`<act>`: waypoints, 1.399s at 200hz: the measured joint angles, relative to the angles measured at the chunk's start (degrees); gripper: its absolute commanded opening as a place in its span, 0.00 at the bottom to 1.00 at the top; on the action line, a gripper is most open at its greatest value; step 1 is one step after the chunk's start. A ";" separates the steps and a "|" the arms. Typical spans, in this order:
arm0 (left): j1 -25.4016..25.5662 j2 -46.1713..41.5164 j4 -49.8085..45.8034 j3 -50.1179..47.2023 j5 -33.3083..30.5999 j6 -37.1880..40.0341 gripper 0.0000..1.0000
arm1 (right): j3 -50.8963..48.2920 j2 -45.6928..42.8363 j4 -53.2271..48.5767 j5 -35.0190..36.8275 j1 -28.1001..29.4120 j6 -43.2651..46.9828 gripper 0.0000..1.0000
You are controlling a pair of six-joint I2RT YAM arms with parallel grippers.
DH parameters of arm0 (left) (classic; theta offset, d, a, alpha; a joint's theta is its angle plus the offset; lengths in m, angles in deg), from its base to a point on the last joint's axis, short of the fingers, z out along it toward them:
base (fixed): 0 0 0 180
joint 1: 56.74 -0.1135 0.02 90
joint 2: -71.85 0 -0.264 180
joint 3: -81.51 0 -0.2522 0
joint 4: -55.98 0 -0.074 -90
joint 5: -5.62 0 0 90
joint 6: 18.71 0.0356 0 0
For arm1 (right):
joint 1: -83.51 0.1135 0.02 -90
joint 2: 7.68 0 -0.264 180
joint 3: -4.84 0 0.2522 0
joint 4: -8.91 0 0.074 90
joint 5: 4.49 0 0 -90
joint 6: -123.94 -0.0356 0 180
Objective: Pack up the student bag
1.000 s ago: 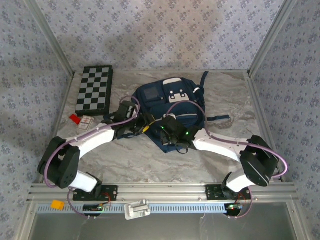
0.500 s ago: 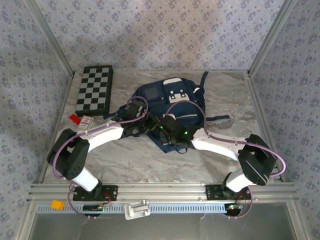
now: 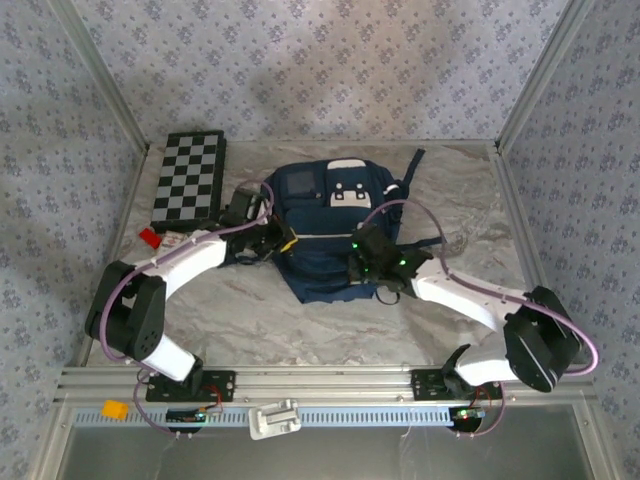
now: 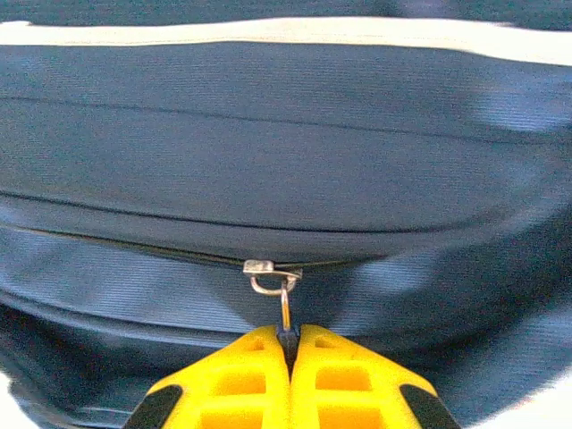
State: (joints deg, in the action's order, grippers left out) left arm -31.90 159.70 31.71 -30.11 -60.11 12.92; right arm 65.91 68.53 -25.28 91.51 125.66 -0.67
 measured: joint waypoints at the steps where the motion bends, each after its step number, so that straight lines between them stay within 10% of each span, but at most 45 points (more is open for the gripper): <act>1: -0.17 0.00 -0.15 0.09 0.13 0.26 0.00 | -0.09 -0.13 -0.13 -0.13 -0.28 0.02 0.00; 94: -6.67 3.37 -11.89 8.48 4.87 17.51 0.00 | 1.14 -3.34 -2.64 -5.95 -11.15 6.16 0.00; 127: -8.74 4.87 -12.46 10.49 3.74 19.91 0.37 | 3.41 -1.70 -3.34 -4.70 -6.91 7.48 0.00; 171: -9.20 -3.80 -6.12 4.28 1.60 8.15 0.61 | 4.39 1.68 -4.98 -0.79 0.70 6.58 0.00; 226: 9.49 -7.54 3.52 -2.03 -5.81 -11.23 0.54 | 4.96 2.25 -6.49 3.06 1.07 5.97 0.00; 280: 16.57 1.03 8.46 -1.95 -13.40 -24.81 0.53 | 5.33 2.34 -6.86 5.44 0.70 6.40 0.00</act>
State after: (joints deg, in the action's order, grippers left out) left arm -15.33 160.73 40.17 -32.06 -73.51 -11.89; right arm 71.24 70.86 -32.14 96.95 126.36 5.73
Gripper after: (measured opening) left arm 0.533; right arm 0.052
